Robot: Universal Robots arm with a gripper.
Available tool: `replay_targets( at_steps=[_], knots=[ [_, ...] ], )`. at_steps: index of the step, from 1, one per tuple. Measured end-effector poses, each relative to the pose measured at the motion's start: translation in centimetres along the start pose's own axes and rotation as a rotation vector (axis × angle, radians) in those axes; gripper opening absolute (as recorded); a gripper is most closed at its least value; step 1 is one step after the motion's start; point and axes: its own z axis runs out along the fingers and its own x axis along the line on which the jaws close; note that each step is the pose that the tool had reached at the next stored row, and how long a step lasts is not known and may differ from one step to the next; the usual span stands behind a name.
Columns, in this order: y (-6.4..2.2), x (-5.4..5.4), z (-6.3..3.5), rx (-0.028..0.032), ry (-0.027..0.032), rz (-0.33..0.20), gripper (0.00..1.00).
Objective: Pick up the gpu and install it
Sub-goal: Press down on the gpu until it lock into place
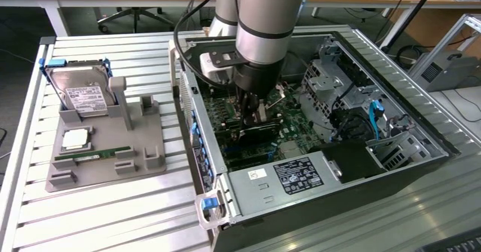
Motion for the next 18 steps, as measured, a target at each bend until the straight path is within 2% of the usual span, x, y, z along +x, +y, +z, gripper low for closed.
replay_targets(
  at_steps=[7,12,18],
  knots=[
    [0.23,0.00,0.22,0.0000,0.0000,0.000,0.10],
    [0.87,0.00,0.38,0.0001,-0.0001,0.000,0.10],
    [0.90,0.00,0.47,-0.0001,0.0001,0.000,0.10]
  ],
)
